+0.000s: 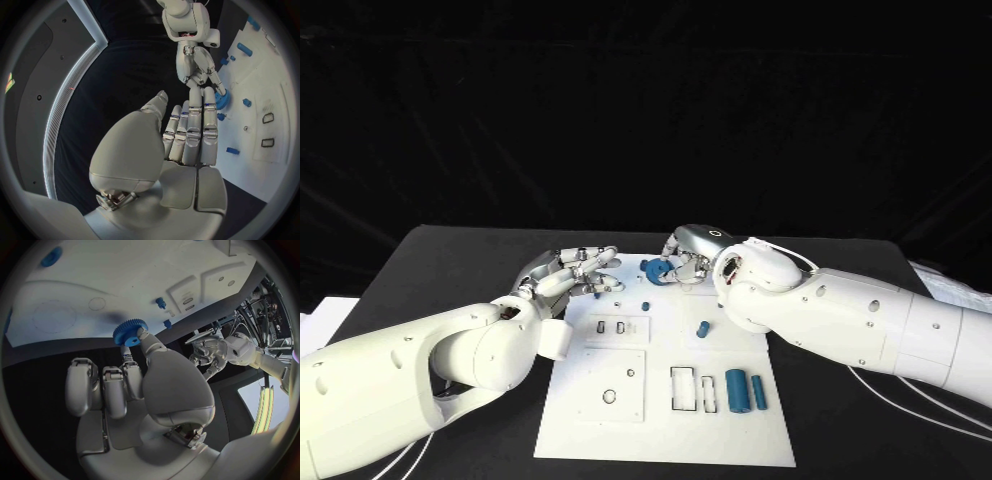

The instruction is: Assemble the parts on the task board

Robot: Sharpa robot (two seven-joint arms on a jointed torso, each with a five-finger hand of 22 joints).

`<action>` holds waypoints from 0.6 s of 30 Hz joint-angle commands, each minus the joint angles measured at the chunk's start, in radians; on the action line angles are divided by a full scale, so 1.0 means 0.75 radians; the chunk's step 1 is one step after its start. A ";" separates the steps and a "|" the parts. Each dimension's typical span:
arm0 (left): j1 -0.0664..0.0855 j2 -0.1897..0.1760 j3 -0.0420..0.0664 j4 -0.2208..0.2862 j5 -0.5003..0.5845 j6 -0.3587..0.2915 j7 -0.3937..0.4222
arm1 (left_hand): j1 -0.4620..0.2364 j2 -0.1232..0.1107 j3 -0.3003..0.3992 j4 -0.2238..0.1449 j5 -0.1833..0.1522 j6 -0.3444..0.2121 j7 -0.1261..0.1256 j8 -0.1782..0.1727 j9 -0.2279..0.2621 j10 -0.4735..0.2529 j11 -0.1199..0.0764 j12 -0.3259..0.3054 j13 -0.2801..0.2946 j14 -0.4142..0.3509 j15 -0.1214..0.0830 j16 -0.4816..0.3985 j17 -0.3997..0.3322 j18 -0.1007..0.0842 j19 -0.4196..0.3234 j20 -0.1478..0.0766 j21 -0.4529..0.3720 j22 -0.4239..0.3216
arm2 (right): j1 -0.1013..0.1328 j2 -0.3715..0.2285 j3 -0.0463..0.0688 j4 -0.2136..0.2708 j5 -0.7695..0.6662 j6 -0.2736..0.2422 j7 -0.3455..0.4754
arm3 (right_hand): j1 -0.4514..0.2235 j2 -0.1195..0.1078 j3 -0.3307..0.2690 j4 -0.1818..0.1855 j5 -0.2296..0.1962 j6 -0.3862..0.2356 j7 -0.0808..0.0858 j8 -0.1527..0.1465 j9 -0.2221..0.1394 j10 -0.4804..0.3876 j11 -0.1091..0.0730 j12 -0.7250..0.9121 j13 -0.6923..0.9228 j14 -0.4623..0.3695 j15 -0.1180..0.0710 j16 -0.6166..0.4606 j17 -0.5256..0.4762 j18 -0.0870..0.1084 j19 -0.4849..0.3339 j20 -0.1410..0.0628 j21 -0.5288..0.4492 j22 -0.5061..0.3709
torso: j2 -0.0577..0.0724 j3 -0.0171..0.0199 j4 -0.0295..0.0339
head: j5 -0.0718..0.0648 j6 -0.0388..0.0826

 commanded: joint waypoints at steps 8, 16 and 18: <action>0.002 0.005 0.001 0.000 0.002 0.027 0.005 | 0.004 0.010 -0.002 -0.008 -0.007 0.004 0.006 -0.005 0.000 0.003 0.001 -0.008 -0.001 -0.010 0.001 0.007 0.002 0.021 0.007 -0.003 0.006 0.002 | -0.014 0.083 -0.006 -0.061 -0.035 0.010 -0.040 | -0.019 0.002 0.010 0.008 0.008 0.038 -0.028 -0.005 0.016 0.002 0.001 -0.008 0.060 0.119 -0.011 0.000 0.240 -0.008 0.003 -0.001 0.004 -0.001 | 0.000 0.0016 -0.0008 | 0.006 -0.003; 0.002 0.006 0.001 0.000 0.002 0.028 0.004 | 0.004 0.010 -0.002 -0.008 -0.007 0.004 0.006 -0.005 0.000 0.003 0.001 -0.008 -0.001 -0.010 0.001 0.007 0.002 0.021 0.007 -0.003 0.006 0.002 | -0.023 0.126 -0.010 -0.097 -0.036 0.019 -0.038 | -0.030 -0.009 0.012 0.013 0.005 0.025 -0.023 -0.018 0.014 -0.009 0.005 -0.025 0.045 0.118 -0.008 -0.002 0.236 -0.007 0.000 0.000 0.001 -0.006 | 0.000 0.0024 -0.0033 | 0.010 -0.006; 0.002 0.006 0.001 0.001 0.002 0.028 0.004 | 0.004 0.010 -0.002 -0.008 -0.007 0.004 0.006 -0.005 0.000 0.003 0.001 -0.008 -0.001 -0.010 0.001 0.007 0.002 0.021 0.007 -0.003 0.006 0.002 | -0.024 0.135 -0.011 -0.105 -0.035 0.020 -0.036 | -0.037 -0.016 0.012 0.016 0.002 0.012 -0.017 -0.028 0.011 -0.020 0.010 -0.042 0.029 0.118 -0.005 -0.003 0.235 -0.007 -0.002 0.002 0.000 -0.009 | 0.000 0.0025 -0.0040 | 0.014 -0.005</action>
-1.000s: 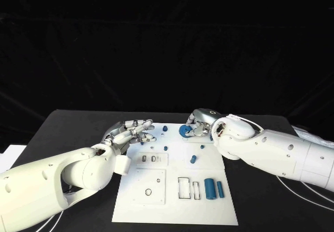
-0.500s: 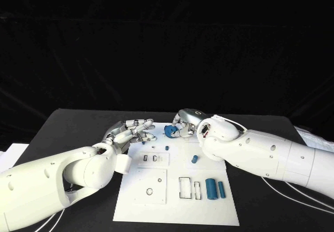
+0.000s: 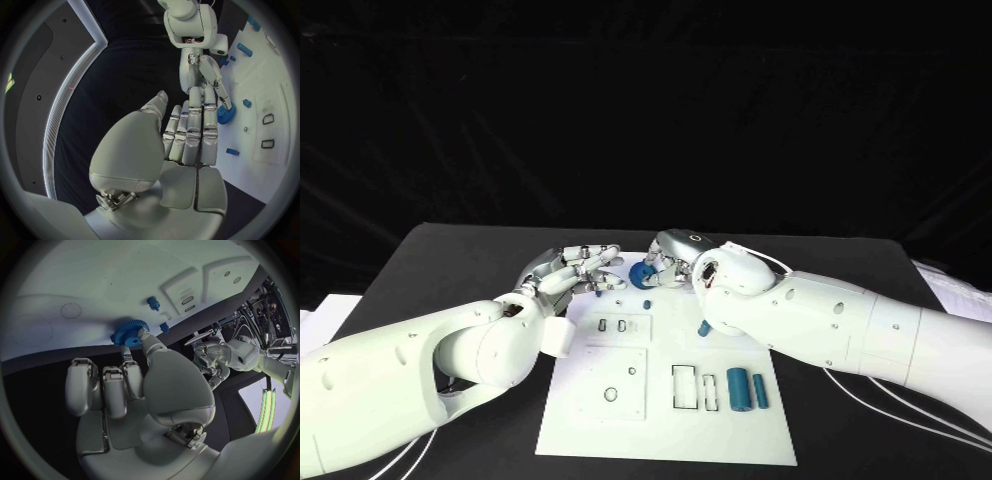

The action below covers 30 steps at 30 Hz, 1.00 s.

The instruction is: Assemble the parts on the task board

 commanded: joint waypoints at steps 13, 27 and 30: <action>0.002 0.005 0.001 0.001 0.002 0.027 0.003 | 0.004 0.010 -0.002 -0.008 -0.007 0.003 0.006 -0.005 0.000 0.003 0.001 -0.008 -0.001 -0.010 0.001 0.007 0.001 0.021 0.007 -0.003 0.006 0.002 | -0.005 0.030 -0.006 -0.035 -0.002 -0.001 0.008 | -0.071 -0.068 -0.057 0.051 -0.007 -0.140 0.031 -0.085 -0.017 -0.121 0.048 -0.174 -0.116 0.117 0.034 -0.004 0.234 0.001 -0.028 0.038 -0.021 -0.042 | 0.000 0.0010 -0.0018 | 0.006 -0.002; 0.002 0.004 0.001 0.000 0.002 0.027 0.003 | 0.004 0.010 -0.002 -0.008 -0.007 0.003 0.006 -0.005 0.000 0.003 0.001 -0.008 -0.001 -0.010 0.001 0.007 0.001 0.021 0.007 -0.003 0.006 0.002 | -0.005 0.004 -0.006 -0.021 0.031 -0.023 0.035 | -0.074 -0.068 -0.084 0.077 0.011 -0.155 0.035 -0.079 -0.014 -0.126 0.053 -0.183 -0.121 0.116 0.040 -0.006 0.233 0.002 -0.031 0.045 -0.025 -0.047 | 0.000 0.0024 -0.0012 | 0.004 -0.004; 0.002 0.004 0.001 0.000 0.002 0.027 0.003 | 0.004 0.010 -0.002 -0.008 -0.007 0.003 0.006 -0.005 0.000 0.003 0.001 -0.008 -0.001 -0.010 0.001 0.007 0.001 0.021 0.007 -0.003 0.006 0.002 | -0.006 0.004 -0.007 -0.019 0.060 0.008 0.050 | -0.075 -0.062 -0.090 0.086 0.023 -0.143 0.032 -0.074 -0.010 -0.110 0.051 -0.163 -0.100 0.117 0.039 -0.004 0.236 0.001 -0.029 0.045 -0.022 -0.041 | 0.000 0.0025 -0.0011 | 0.003 -0.004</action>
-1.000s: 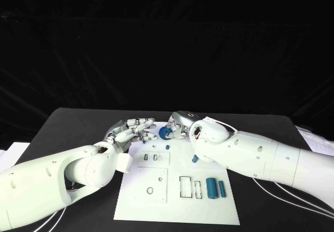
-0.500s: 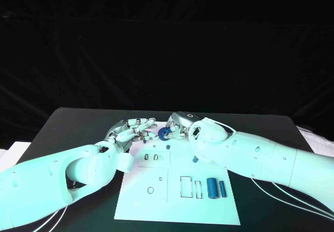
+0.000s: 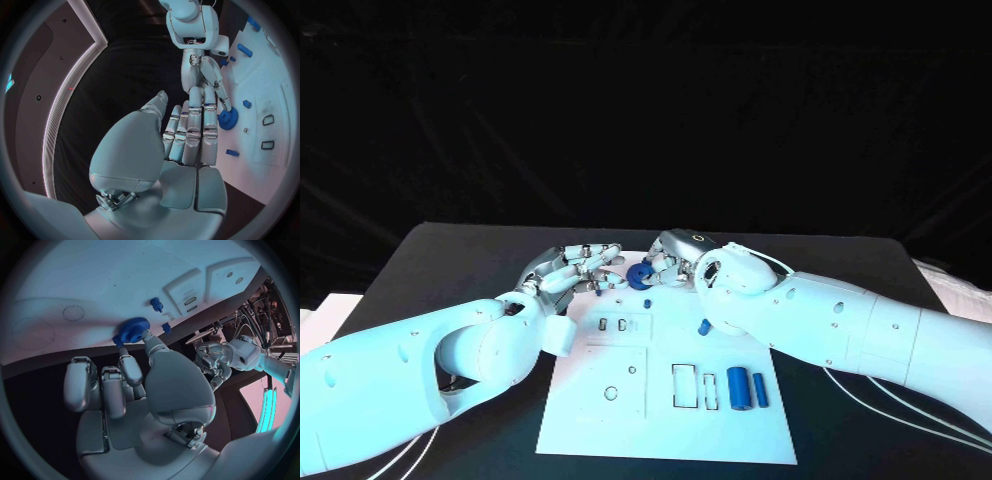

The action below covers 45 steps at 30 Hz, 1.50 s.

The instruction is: Assemble the parts on the task board

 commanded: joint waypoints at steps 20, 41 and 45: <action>0.002 0.003 0.001 0.002 0.002 0.025 0.003 | 0.004 0.010 -0.002 -0.008 -0.007 0.004 0.006 -0.005 -0.001 0.003 0.001 -0.008 -0.001 -0.010 0.001 0.007 0.002 0.021 0.007 -0.003 0.006 0.002 | -0.012 0.055 -0.006 -0.065 0.110 0.088 -0.012 | -0.041 0.029 -0.051 0.081 0.024 -0.012 0.001 -0.005 0.003 0.025 0.004 0.030 0.033 0.113 0.013 -0.002 0.242 0.001 0.002 0.009 0.001 0.009 | 0.000 -0.0016 0.0028 | 0.002 -0.010; 0.002 -0.004 0.001 0.000 0.002 0.027 -0.002 | 0.003 0.011 -0.001 -0.013 -0.008 0.003 0.005 -0.007 -0.001 0.003 0.001 -0.010 -0.002 -0.013 0.001 0.010 0.007 0.021 0.006 -0.003 0.007 0.004 | -0.017 -0.121 -0.001 0.098 0.223 -0.283 0.354 | 0.040 0.028 -0.046 0.059 0.092 -0.010 0.000 0.006 0.005 0.027 0.003 0.035 0.045 0.114 0.014 -0.001 0.246 -0.001 0.006 0.012 0.007 0.018 | -0.001 0.0014 -0.0034 | 0.005 -0.003; 0.002 -0.010 0.001 -0.001 0.002 0.027 -0.001 | 0.003 0.010 -0.001 -0.014 -0.008 0.003 0.006 -0.007 -0.001 0.003 0.001 -0.010 -0.002 -0.014 0.001 0.010 0.008 0.020 0.005 -0.003 0.007 0.004 | 0.003 -0.248 0.005 0.169 0.374 -0.255 0.509 | 0.075 0.035 -0.036 0.040 0.096 0.000 -0.002 0.007 0.006 0.025 0.000 0.032 0.044 0.114 0.012 -0.001 0.247 0.000 0.003 0.010 0.005 0.016 | -0.001 0.0024 -0.0062 | 0.004 0.001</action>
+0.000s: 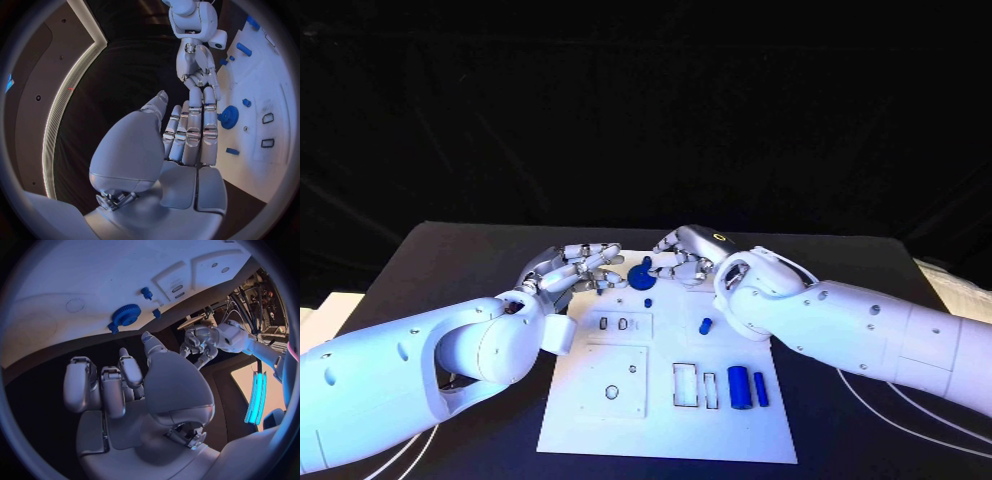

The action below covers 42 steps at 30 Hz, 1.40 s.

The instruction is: Assemble the parts on the task board

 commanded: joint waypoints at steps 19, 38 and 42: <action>0.001 -0.009 0.001 -0.006 0.002 0.031 0.004 | 0.003 0.010 0.000 -0.007 -0.008 0.003 0.005 -0.008 -0.001 0.003 0.001 -0.006 -0.002 -0.010 -0.004 0.005 0.002 0.020 0.005 -0.003 0.007 0.002 | 0.006 -0.397 0.007 -0.010 0.409 0.229 0.454 | 0.127 -0.030 0.015 -0.110 -0.016 0.031 -0.007 0.003 0.002 -0.025 -0.003 -0.042 -0.033 0.116 -0.001 0.003 0.258 0.002 -0.015 0.001 -0.005 -0.017 | 0.001 0.0236 -0.0312 | -0.011 0.012; -0.001 -0.001 0.000 -0.019 0.002 0.036 0.004 | 0.004 0.010 0.001 -0.009 -0.008 0.003 0.005 -0.008 -0.001 0.004 0.001 -0.006 -0.002 -0.012 -0.004 0.005 0.003 0.020 0.004 -0.003 0.007 0.002 | -0.065 -0.327 0.007 -0.172 0.383 0.246 0.412 | 0.125 -0.037 0.006 -0.120 -0.026 0.006 -0.002 -0.003 -0.004 -0.033 0.001 -0.058 -0.046 0.116 0.002 0.004 0.261 0.004 -0.020 0.003 -0.009 -0.025 | 0.000 0.0184 -0.0274 | -0.016 0.001; -0.001 0.000 0.000 -0.019 0.002 0.036 0.004 | 0.004 0.010 0.001 -0.009 -0.008 0.003 0.005 -0.008 -0.001 0.004 0.001 -0.006 -0.002 -0.012 -0.004 0.005 0.003 0.020 0.004 -0.003 0.007 0.002 | -0.067 -0.310 0.007 -0.193 0.377 0.246 0.404 | 0.138 -0.021 0.015 -0.129 -0.032 0.012 -0.003 0.003 -0.003 -0.028 0.000 -0.052 -0.039 0.117 0.002 0.005 0.264 0.004 -0.019 0.004 -0.008 -0.023 | 0.000 0.0177 -0.0268 | -0.017 -0.002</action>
